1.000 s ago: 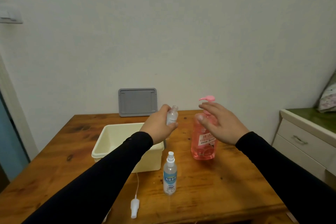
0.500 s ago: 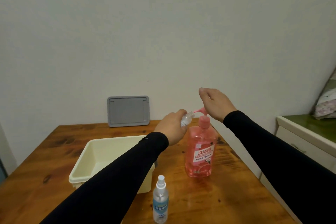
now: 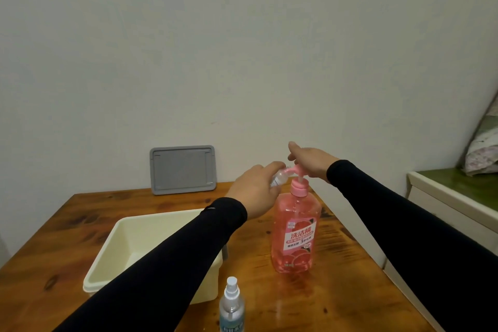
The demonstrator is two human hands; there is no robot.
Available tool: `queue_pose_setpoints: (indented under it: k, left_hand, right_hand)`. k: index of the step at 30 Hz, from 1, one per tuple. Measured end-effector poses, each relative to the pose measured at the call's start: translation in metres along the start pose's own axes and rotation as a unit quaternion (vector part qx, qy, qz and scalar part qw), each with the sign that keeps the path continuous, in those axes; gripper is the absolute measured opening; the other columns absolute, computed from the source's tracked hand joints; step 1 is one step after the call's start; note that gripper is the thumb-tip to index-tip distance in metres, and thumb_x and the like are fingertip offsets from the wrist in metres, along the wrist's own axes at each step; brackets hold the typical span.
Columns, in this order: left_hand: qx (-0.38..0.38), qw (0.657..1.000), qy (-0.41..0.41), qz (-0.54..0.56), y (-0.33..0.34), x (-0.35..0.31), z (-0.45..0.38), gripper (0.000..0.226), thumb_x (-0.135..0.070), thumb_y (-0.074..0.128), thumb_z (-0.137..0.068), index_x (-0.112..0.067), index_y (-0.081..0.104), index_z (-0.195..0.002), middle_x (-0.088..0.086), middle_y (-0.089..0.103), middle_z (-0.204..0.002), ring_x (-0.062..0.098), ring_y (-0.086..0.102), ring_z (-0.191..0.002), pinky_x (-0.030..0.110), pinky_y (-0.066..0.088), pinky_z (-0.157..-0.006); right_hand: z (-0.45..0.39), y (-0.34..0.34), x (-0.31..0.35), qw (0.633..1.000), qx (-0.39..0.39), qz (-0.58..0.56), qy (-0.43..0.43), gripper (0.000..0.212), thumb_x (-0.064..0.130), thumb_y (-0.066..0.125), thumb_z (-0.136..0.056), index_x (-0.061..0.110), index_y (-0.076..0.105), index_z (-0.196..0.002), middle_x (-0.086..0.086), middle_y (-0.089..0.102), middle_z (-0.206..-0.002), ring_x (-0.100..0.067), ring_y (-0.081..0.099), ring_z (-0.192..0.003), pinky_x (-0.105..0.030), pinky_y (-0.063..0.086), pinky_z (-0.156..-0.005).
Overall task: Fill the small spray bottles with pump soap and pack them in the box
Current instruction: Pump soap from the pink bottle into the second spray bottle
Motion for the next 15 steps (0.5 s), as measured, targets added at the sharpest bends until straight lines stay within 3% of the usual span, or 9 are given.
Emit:
queue_pose_setpoints:
  k: [2, 6, 8, 11, 15]
  left_hand:
    - [-0.002, 1.000, -0.001, 0.003, 0.000, -0.001, 0.000, 0.045, -0.036, 0.048, -0.096, -0.037, 0.032, -0.139, 0.004, 0.055, -0.117, 0.017, 0.053, -0.097, 0.024, 0.037, -0.075]
    - [0.004, 1.000, -0.001, 0.014, 0.003, 0.000, -0.001, 0.046, -0.036, 0.047, -0.097, -0.036, 0.033, -0.140, 0.004, 0.055, -0.118, 0.016, 0.052, -0.099, 0.023, 0.034, -0.077]
    - [0.009, 1.000, -0.002, 0.020, 0.006, 0.001, 0.001, 0.046, -0.035, 0.047, -0.097, -0.036, 0.033, -0.141, 0.004, 0.056, -0.118, 0.017, 0.052, -0.102, 0.023, 0.034, -0.078]
    - [0.015, 1.000, -0.008, 0.025, 0.013, 0.004, 0.006, 0.047, -0.036, 0.046, -0.097, -0.037, 0.031, -0.142, 0.003, 0.056, -0.121, 0.018, 0.053, -0.106, 0.023, 0.035, -0.080]
    - [0.022, 0.999, -0.013, 0.023, 0.013, 0.005, 0.006, 0.047, -0.037, 0.045, -0.098, -0.037, 0.030, -0.142, 0.003, 0.055, -0.123, 0.018, 0.053, -0.106, 0.023, 0.036, -0.081]
  right_hand:
    - [-0.001, 0.004, -0.003, 1.000, 0.023, 0.000, 0.015, 0.061, 0.048, 0.017, -0.098, 0.009, 0.050, -0.130, -0.014, 0.053, -0.129, -0.026, 0.048, -0.113, -0.038, 0.037, -0.099]
    - [-0.004, 0.010, -0.011, 0.998, 0.047, -0.009, 0.036, 0.056, 0.045, 0.018, -0.098, 0.013, 0.050, -0.131, -0.007, 0.059, -0.109, -0.025, 0.049, -0.106, -0.036, 0.039, -0.084]
    - [-0.006, 0.014, -0.015, 0.998, 0.041, -0.015, 0.035, 0.054, 0.043, 0.020, -0.097, 0.013, 0.052, -0.128, -0.010, 0.057, -0.119, -0.025, 0.051, -0.103, -0.036, 0.040, -0.082]
    - [-0.008, 0.022, -0.018, 0.999, 0.032, -0.015, 0.029, 0.052, 0.040, 0.022, -0.098, 0.010, 0.055, -0.124, -0.014, 0.059, -0.117, -0.024, 0.055, -0.093, -0.033, 0.041, -0.079]
    - [-0.008, 0.025, -0.020, 0.999, 0.044, -0.009, 0.031, 0.054, 0.043, 0.021, -0.098, 0.011, 0.052, -0.128, -0.016, 0.056, -0.126, -0.023, 0.052, -0.094, -0.033, 0.038, -0.080]
Point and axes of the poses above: each hand's wrist, its own z-axis away from the middle knuckle, its own y-axis out of the palm, x = y × z, the point moved 5 cm from there along -z, towards the middle knuckle
